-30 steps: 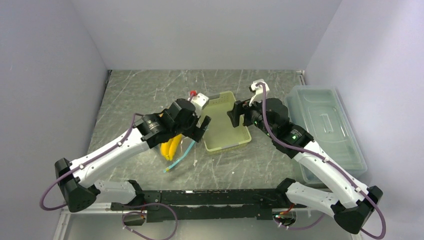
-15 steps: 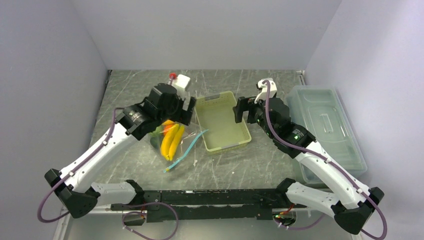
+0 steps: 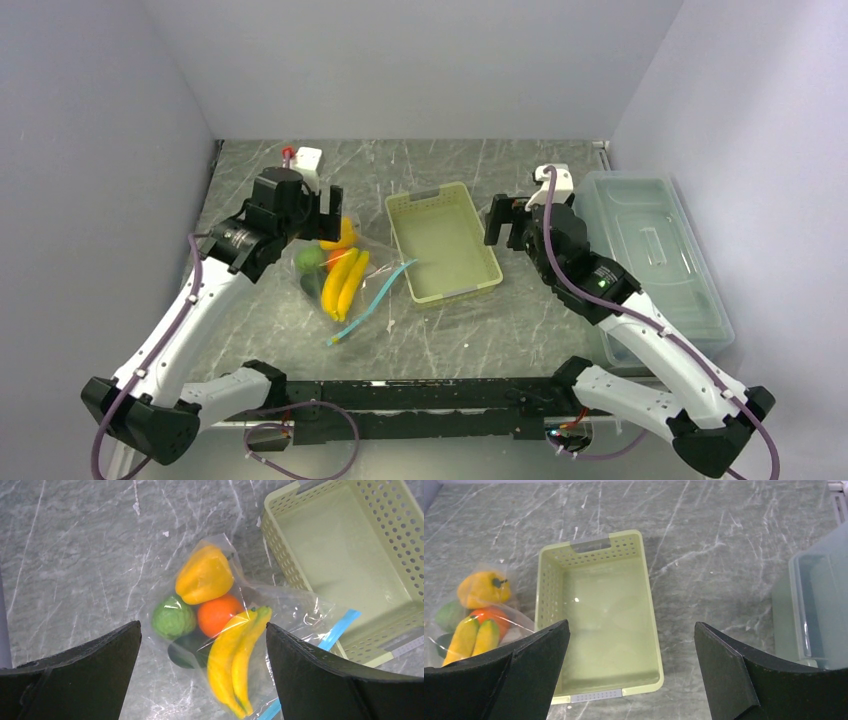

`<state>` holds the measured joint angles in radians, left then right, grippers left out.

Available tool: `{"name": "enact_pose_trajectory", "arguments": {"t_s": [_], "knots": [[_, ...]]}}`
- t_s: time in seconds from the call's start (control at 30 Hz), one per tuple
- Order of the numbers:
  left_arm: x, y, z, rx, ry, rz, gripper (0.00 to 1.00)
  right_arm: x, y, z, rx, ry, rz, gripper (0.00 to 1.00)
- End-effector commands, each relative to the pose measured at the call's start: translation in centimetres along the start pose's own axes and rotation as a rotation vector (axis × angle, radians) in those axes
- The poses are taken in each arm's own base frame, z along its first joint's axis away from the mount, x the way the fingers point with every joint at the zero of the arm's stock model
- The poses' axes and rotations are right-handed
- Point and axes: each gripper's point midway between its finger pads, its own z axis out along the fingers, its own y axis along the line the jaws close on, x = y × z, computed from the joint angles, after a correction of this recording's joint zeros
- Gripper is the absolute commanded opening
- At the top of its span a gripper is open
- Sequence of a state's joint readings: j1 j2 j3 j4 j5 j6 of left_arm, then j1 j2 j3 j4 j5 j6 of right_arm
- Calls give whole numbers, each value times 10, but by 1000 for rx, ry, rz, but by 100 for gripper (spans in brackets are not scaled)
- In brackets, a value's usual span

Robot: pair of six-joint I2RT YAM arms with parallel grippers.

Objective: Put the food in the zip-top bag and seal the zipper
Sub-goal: Reset both arms

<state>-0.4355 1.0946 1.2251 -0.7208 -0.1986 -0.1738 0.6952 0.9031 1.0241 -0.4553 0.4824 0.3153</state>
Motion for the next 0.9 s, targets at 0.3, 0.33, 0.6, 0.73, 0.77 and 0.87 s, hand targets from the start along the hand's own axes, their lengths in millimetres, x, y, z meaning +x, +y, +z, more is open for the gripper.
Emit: {"name": "enact_pose_trajectory", "arguments": {"t_s": [0.3,0.33,0.6,0.73,0.77,0.87], "knots": [[-19,4,-21,39,-217,-28,100,-24,-12,-12,29,-129,37,100],[-19,4,-23,44,-229,-27,100,-25,-11,-12,20,-136,38,100],[-17,1,-16,52,-214,-7,100,-29,-7,-17,-20,-171,48,100],[-16,-2,-13,67,-207,-7,100,-30,1,-21,-76,-170,9,100],[-15,-2,-12,67,-204,-7,100,-30,3,-21,-81,-152,1,100],[-15,-3,-12,70,-201,-6,100,-29,0,-18,-55,-159,14,100]]}}
